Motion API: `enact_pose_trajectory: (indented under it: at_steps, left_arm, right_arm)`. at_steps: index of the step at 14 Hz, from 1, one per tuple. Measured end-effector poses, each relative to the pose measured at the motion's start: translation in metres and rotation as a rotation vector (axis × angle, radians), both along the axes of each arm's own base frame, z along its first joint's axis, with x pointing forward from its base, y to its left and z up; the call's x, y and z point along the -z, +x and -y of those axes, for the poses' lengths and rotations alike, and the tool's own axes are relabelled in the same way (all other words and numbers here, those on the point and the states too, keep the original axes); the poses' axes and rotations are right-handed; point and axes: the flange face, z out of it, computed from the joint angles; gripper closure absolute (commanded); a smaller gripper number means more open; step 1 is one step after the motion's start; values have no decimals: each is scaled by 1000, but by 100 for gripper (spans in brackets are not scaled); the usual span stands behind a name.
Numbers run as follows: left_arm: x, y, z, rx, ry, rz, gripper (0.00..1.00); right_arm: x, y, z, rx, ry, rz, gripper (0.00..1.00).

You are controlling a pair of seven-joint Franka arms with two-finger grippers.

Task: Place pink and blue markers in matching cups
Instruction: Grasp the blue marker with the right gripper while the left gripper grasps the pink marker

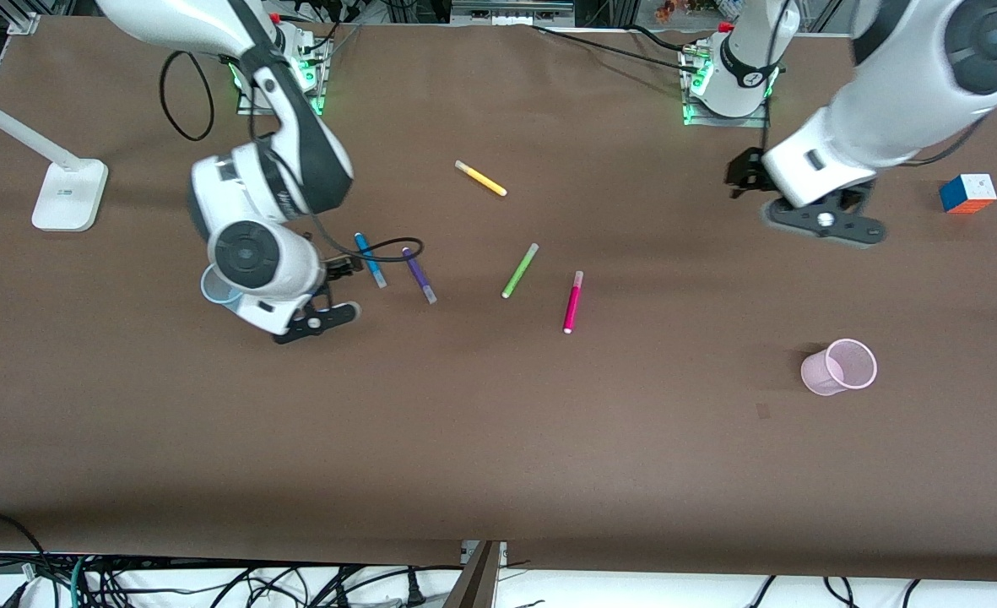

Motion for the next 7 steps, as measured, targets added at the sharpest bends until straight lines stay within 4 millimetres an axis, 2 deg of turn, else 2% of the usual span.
enact_pose_trajectory:
  at_steps: [3,5,7]
  left_arm:
    - [57,20,46,-65,-32,0,0]
    - [102,30,74,-98,-53,-13,0]
    - [143,38,91,-101,-73,-30,0]
  right_arm:
    - [52,-27,-16,-38,-4,-9,0]
    - [78,-44,-18,-53,-4,-8,0]
    - [99,-55,-14,-56,5,9,0]
